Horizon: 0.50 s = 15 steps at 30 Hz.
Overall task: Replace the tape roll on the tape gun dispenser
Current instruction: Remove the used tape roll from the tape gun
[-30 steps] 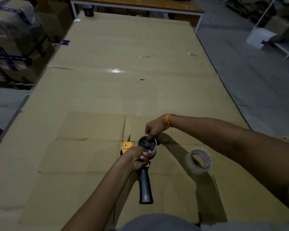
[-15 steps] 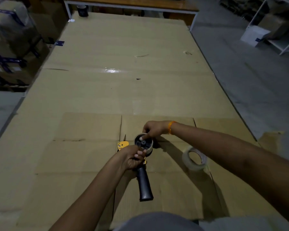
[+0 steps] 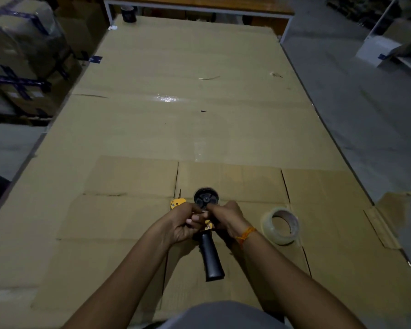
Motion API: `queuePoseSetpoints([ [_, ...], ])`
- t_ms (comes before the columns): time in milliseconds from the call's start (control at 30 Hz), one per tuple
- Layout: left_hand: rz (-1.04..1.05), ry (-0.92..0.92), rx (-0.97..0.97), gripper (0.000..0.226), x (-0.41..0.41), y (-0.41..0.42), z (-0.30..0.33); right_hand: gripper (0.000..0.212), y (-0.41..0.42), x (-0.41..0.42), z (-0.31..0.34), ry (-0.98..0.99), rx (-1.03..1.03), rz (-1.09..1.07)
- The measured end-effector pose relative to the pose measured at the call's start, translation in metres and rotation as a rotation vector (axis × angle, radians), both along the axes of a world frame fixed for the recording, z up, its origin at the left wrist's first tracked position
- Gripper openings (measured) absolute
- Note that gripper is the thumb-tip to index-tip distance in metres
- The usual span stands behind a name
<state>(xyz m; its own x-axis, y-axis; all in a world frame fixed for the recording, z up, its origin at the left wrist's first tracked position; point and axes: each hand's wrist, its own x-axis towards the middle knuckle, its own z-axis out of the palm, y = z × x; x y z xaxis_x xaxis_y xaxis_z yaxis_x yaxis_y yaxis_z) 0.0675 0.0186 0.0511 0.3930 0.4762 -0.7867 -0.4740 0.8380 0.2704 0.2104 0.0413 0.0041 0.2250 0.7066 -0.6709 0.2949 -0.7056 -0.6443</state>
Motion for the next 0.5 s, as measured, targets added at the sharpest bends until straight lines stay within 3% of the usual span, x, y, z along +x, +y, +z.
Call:
queuePoseSetpoints([
  [167,-0.08,0.178,0.073,0.034,-0.012,-0.001,0.002,0.022,0.013,-0.002,0.007,-0.135,-0.017,0.075],
  [367,-0.183,0.609,0.327,0.03,-0.019,-0.001,-0.01,0.035,0.032,-0.002,0.01,-0.152,-0.049,0.109],
  [500,-0.13,1.049,0.491,0.037,-0.022,0.011,-0.023,0.046,0.036,-0.006,0.012,-0.176,-0.045,0.133],
])
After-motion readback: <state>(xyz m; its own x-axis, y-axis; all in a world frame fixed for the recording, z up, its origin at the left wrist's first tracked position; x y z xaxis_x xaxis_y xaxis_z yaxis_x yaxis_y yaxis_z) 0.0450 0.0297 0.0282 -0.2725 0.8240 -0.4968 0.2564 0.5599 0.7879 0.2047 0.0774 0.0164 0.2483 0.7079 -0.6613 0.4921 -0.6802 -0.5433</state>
